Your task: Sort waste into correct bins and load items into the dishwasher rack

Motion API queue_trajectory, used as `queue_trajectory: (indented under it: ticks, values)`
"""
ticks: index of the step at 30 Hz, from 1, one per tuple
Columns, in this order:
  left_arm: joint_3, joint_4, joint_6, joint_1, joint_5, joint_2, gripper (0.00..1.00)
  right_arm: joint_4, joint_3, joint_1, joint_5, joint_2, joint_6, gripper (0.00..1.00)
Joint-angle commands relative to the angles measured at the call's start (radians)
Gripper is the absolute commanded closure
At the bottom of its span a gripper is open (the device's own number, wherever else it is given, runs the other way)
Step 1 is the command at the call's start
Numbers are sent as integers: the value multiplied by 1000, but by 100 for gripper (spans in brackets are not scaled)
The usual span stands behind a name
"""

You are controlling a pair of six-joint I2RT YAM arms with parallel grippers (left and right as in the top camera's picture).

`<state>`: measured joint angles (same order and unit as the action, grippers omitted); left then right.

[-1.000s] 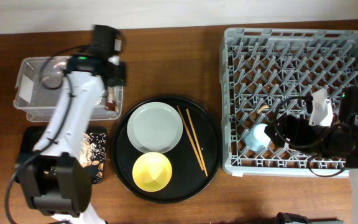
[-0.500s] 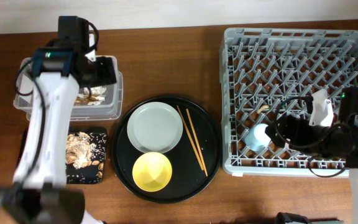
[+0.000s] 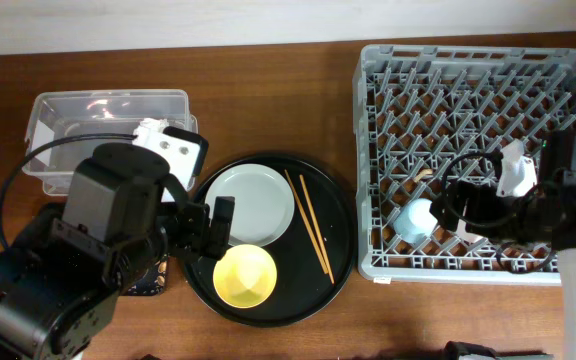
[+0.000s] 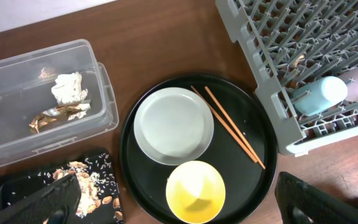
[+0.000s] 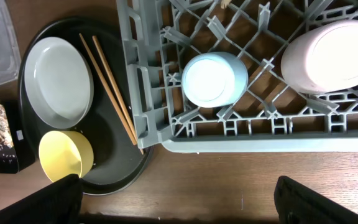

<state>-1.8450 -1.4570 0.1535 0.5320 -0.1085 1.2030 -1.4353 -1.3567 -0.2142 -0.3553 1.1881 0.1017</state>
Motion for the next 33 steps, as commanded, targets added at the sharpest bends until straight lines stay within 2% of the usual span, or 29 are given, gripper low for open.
queue_trajectory:
  ticks: [1,4,5,7,8,10,12,17,21,24,28,33]
  values:
    - [-6,-26,-13,10,-26,-19,1,2,-7,7,13,29,0,1]
    - [117,164,-19,-29,-30,-111,1,2,-7,7,13,64,0,1]
    - [191,254,-59,-53,-16,-156,1,2,-7,7,13,77,0,1]
    - [446,521,-205,-131,109,-296,0,2,-6,7,13,106,0,1]
    - [556,621,-232,-169,177,-358,1,2,-7,7,13,119,0,1]
    - [789,789,-238,-249,274,-509,1,2,-7,7,13,145,0,1]
    - [1021,916,-238,-304,286,-692,1,2,-7,7,13,182,0,1]
    - [1354,1020,-260,-363,282,-1028,1,2,-7,7,13,254,0,1]
    - [1522,1098,-260,-395,281,-1196,1,3,-7,7,13,287,0,1]
    - [1655,1221,-261,-397,277,-1198,1,3,-7,7,13,288,0,1]
    - [1839,1421,-260,-397,364,-1198,1,3,-7,7,13,288,0,1]
    - [1836,1400,-260,-397,364,-1197,1,3,-7,7,13,288,0,1]
